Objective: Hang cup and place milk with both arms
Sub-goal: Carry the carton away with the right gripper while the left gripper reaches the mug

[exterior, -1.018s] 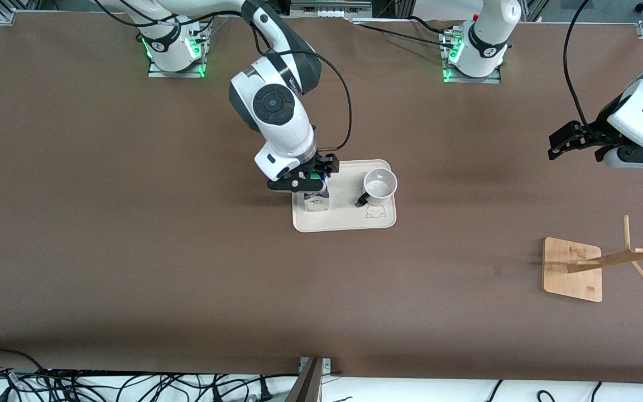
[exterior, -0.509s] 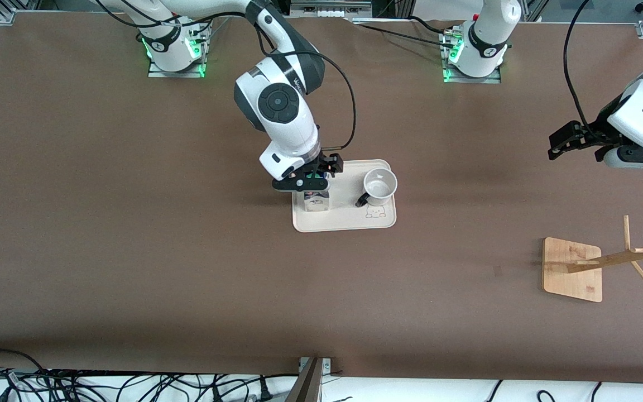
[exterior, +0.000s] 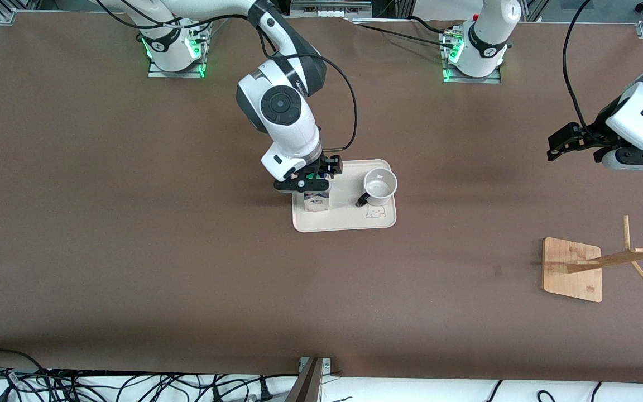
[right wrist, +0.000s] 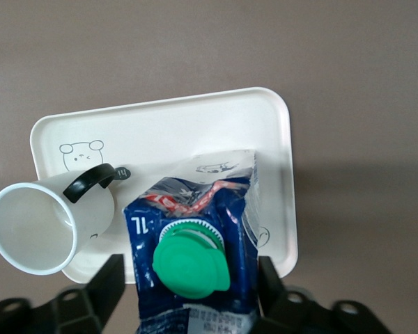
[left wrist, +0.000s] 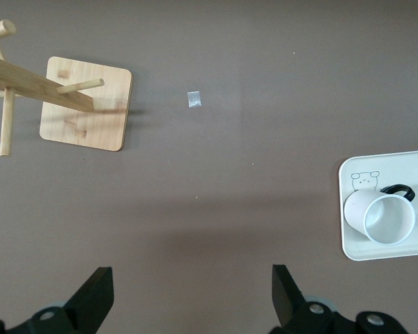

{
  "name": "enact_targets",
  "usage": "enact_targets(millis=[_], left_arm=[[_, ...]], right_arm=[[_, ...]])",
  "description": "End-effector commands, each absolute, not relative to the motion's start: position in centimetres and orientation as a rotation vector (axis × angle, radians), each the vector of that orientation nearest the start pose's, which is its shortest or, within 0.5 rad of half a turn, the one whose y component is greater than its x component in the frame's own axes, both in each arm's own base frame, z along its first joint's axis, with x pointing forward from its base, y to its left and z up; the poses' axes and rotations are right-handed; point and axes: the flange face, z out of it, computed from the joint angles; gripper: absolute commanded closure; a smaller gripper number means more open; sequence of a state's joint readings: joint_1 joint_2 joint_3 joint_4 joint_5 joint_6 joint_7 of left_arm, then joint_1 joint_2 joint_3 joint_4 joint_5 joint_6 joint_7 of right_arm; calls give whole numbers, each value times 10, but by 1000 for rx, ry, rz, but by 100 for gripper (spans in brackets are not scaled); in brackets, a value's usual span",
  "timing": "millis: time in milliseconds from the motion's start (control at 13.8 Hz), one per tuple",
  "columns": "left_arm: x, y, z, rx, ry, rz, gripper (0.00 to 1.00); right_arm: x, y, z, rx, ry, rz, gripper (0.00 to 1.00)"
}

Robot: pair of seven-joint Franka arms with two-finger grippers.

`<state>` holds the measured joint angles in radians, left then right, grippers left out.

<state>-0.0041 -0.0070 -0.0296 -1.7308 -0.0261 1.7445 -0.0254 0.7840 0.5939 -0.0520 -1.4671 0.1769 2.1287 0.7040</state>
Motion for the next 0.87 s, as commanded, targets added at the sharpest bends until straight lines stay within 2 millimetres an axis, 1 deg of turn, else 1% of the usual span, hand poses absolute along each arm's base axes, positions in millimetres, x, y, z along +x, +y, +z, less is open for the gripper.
enact_targets(millis=[0,73,291,509,655,800], left_arm=[[568,-22,570,-3192,19,-33,0],[570,-24,566,-3192,29,-20,0],[569,-21,570,-3191,37,-23,0],[569,-21,572,-3191,30,-31,0],[569,-21,572,-3191,20,-30,0],[569,-23,572,-3191,20,-23,0]], right_arm=[[528,493,343,-3009,77,18,54],[528,493,343,-3009,77,18,54],[529,491,344,-3008,67,12,54],[531,488,357,-3001,69,2,54],[527,485,392,-2979,65,-23,54],[528,467,424,-2996,83,-6,54]])
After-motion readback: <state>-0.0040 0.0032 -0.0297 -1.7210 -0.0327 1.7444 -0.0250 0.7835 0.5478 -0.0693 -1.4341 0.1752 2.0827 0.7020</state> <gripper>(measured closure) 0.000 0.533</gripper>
